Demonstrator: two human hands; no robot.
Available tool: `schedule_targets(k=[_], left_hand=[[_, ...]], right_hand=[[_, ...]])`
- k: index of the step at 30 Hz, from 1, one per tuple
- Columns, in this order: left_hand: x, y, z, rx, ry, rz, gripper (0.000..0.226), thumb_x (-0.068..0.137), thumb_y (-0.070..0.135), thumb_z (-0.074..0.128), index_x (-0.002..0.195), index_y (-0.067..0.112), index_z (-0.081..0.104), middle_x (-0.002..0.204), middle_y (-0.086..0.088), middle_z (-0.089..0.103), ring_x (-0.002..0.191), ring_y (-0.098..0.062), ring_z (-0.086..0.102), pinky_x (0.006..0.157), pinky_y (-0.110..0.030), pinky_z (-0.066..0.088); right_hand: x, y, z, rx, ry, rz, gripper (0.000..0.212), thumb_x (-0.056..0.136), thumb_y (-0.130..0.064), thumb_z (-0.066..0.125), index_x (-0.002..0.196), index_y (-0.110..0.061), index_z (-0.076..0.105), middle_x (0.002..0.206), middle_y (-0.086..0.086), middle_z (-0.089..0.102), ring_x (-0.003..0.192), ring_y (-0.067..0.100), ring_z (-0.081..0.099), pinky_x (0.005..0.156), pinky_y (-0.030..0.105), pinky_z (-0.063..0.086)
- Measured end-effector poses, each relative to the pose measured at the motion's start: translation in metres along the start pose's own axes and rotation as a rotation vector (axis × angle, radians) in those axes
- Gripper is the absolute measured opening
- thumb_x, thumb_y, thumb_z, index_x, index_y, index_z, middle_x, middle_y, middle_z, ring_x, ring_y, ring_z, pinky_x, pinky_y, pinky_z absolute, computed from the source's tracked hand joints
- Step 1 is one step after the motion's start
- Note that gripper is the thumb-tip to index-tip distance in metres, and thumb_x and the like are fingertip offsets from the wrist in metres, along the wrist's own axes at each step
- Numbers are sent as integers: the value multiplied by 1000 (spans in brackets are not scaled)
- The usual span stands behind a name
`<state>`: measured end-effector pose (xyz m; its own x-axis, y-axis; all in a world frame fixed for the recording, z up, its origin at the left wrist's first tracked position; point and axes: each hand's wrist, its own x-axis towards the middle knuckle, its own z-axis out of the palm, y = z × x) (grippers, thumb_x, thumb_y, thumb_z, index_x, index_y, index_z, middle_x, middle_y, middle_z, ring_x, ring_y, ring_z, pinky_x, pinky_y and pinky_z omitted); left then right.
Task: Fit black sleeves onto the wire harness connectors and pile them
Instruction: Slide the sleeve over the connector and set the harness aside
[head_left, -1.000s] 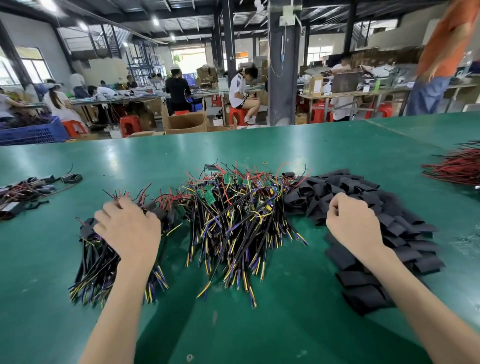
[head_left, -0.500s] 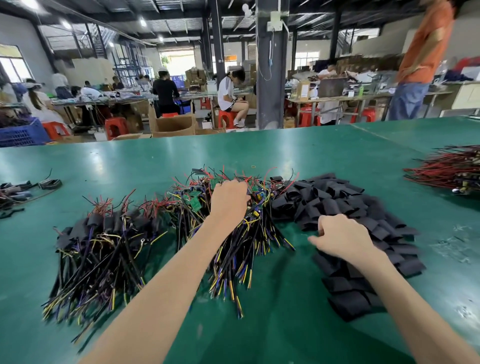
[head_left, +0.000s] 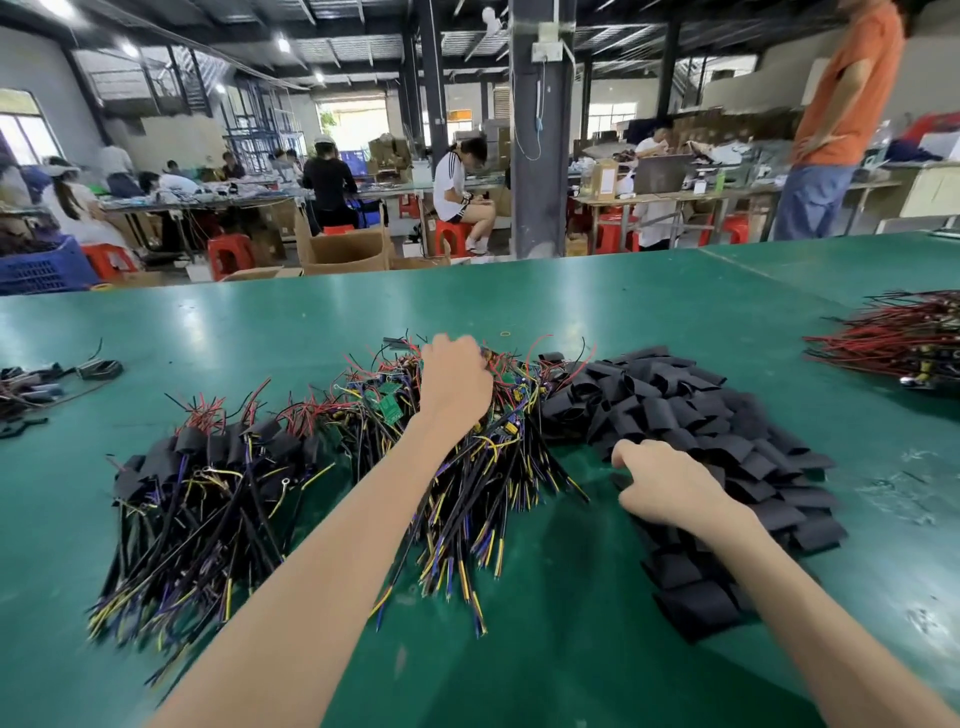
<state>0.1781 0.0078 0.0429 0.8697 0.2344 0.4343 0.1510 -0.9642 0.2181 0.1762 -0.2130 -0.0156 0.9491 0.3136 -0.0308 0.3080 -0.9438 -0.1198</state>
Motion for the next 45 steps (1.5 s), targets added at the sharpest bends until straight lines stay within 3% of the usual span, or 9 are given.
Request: schedule_targets(k=[4, 12, 17, 22, 28, 31, 33, 38, 45], left_hand=[[-1, -12, -37, -351, 116, -77, 20, 94, 2, 40, 103, -2, 57, 100, -12, 55, 95, -27, 50, 82, -32, 39], [-49, -73, -44, -364, -282, -458, 9, 90, 0, 40, 91, -5, 48, 75, -19, 66, 79, -28, 70, 72, -35, 52], [-78, -88, -11, -19, -136, -561, 41, 93, 36, 54, 104, -3, 49, 116, -26, 48, 103, -41, 54, 86, -42, 44], [-83, -93, 2, -95, 38, -202, 44, 95, 10, 50, 137, 10, 41, 120, -18, 52, 105, -36, 52, 86, -44, 44], [-94, -96, -4, -129, 268, -119, 37, 83, -15, 50, 117, 0, 56, 112, -19, 53, 100, -37, 49, 85, -39, 40], [-99, -95, -10, -201, 253, -46, 60, 68, -25, 47, 120, 5, 53, 112, -14, 50, 103, -30, 46, 86, -33, 37], [-102, -90, -10, -201, 158, 13, 71, 66, -24, 45, 126, 13, 53, 110, -11, 45, 105, -26, 41, 84, -32, 38], [-107, -78, -10, -247, 143, 129, 14, 90, 19, 62, 102, 16, 69, 104, -8, 45, 102, -21, 40, 81, -24, 39], [-108, -67, -11, -466, 110, 152, 8, 86, 11, 66, 88, 17, 72, 98, 2, 44, 100, -17, 40, 84, -2, 25]], right_hand=[[1, 1, 1, 38, -25, -29, 35, 84, -23, 55, 118, -22, 47, 118, 5, 47, 105, 29, 53, 79, 32, 41], [-1, -2, -1, 151, -78, -62, 33, 83, -35, 63, 111, -26, 48, 104, 3, 42, 90, 25, 53, 76, 30, 41], [-1, -3, 0, 196, 2, -127, 28, 83, -14, 60, 101, -26, 43, 95, 5, 46, 83, 26, 51, 66, 30, 34], [-1, -8, 5, 268, 86, -193, 28, 83, -17, 62, 102, -24, 43, 94, 4, 45, 87, 26, 49, 74, 32, 39], [2, -12, 10, 368, 227, -270, 29, 83, -20, 65, 103, -25, 45, 90, -1, 45, 84, 22, 46, 68, 30, 30], [3, -15, 11, 408, 293, -306, 40, 79, -16, 70, 113, -23, 49, 95, -2, 49, 89, 23, 50, 79, 34, 40], [3, -18, 12, 438, 335, -320, 44, 79, -15, 72, 117, -19, 51, 101, -2, 50, 94, 21, 51, 83, 33, 41], [5, -23, 16, 453, 364, -332, 39, 81, -17, 71, 116, -11, 55, 110, 3, 55, 102, 22, 54, 90, 35, 41], [4, -25, 17, 505, 402, -391, 35, 78, -12, 73, 110, -14, 59, 106, -3, 56, 99, 18, 56, 86, 32, 42]])
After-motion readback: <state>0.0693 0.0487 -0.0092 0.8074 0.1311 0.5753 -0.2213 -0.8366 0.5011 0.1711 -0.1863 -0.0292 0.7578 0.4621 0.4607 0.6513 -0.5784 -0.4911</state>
